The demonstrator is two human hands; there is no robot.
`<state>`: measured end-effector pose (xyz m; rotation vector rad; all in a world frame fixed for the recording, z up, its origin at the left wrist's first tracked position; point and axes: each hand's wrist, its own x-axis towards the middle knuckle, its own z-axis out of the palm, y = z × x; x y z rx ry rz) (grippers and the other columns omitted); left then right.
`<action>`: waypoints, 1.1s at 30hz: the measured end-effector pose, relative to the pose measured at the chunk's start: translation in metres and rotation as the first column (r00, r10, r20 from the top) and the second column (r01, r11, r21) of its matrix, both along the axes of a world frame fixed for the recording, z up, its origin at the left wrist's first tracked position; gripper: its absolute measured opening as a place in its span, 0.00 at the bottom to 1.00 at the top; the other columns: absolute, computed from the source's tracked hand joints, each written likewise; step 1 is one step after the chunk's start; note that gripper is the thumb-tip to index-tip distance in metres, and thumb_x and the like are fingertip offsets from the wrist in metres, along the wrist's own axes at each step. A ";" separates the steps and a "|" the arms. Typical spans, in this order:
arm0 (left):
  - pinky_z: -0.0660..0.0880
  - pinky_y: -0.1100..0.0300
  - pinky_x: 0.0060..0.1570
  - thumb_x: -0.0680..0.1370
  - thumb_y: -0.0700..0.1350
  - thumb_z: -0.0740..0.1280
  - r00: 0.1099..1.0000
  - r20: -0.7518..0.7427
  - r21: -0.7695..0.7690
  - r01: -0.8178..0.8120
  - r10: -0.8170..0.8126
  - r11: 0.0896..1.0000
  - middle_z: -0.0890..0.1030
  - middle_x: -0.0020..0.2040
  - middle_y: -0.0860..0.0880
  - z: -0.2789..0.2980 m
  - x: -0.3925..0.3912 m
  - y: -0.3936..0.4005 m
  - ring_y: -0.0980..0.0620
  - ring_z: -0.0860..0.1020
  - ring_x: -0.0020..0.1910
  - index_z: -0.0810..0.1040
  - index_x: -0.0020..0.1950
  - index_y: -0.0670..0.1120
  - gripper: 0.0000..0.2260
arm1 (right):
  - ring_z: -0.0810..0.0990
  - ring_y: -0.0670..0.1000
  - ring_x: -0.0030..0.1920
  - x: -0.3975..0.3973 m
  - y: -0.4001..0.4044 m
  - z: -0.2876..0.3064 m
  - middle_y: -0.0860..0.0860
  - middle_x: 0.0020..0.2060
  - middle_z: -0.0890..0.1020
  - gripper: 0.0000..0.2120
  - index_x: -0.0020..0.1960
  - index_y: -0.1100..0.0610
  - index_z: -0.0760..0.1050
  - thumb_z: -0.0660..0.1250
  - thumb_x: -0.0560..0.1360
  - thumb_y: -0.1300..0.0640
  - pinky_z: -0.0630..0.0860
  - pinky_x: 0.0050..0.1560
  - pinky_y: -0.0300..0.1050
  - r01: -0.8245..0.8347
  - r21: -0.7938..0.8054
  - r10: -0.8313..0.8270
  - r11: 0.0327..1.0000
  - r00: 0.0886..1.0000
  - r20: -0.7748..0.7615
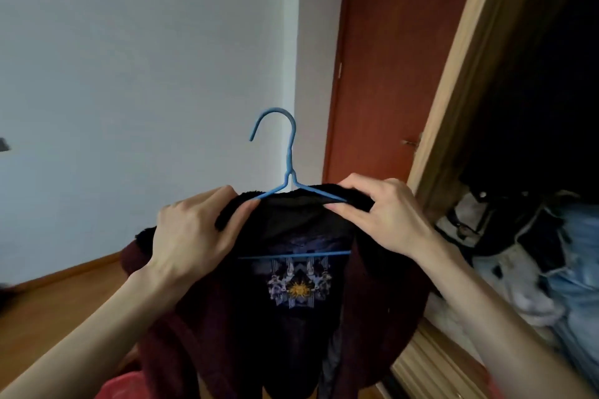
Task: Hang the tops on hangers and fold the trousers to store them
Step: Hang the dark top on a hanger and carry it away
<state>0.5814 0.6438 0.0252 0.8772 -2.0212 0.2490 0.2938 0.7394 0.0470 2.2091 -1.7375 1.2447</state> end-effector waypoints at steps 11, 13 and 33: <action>0.72 0.55 0.27 0.81 0.65 0.57 0.881 -0.011 0.008 0.473 -0.473 0.881 0.76 0.29 0.52 0.040 -0.151 -0.071 0.42 0.82 0.32 0.69 0.38 0.52 0.20 | 0.83 0.43 0.35 -0.073 0.053 0.049 0.42 0.39 0.85 0.12 0.53 0.44 0.81 0.70 0.78 0.37 0.79 0.36 0.50 0.496 -0.041 -0.497 0.868 0.865 -0.067; 0.70 0.56 0.27 0.81 0.64 0.58 0.832 -0.015 -0.032 0.555 -0.555 0.831 0.77 0.30 0.52 0.049 -0.178 -0.073 0.43 0.82 0.33 0.72 0.38 0.50 0.21 | 0.82 0.41 0.35 -0.077 0.071 0.061 0.41 0.40 0.84 0.12 0.52 0.45 0.81 0.70 0.79 0.38 0.78 0.36 0.48 0.573 -0.070 -0.577 0.816 0.809 -0.108; 0.73 0.52 0.41 0.86 0.55 0.50 0.491 0.178 -0.284 0.855 -0.853 0.433 0.79 0.37 0.50 0.174 -0.430 0.042 0.46 0.79 0.36 0.74 0.45 0.49 0.19 | 0.75 0.41 0.30 -0.109 0.228 0.209 0.42 0.28 0.76 0.16 0.43 0.34 0.65 0.49 0.74 0.24 0.68 0.33 0.41 0.992 -0.055 -0.856 0.115 0.071 -0.511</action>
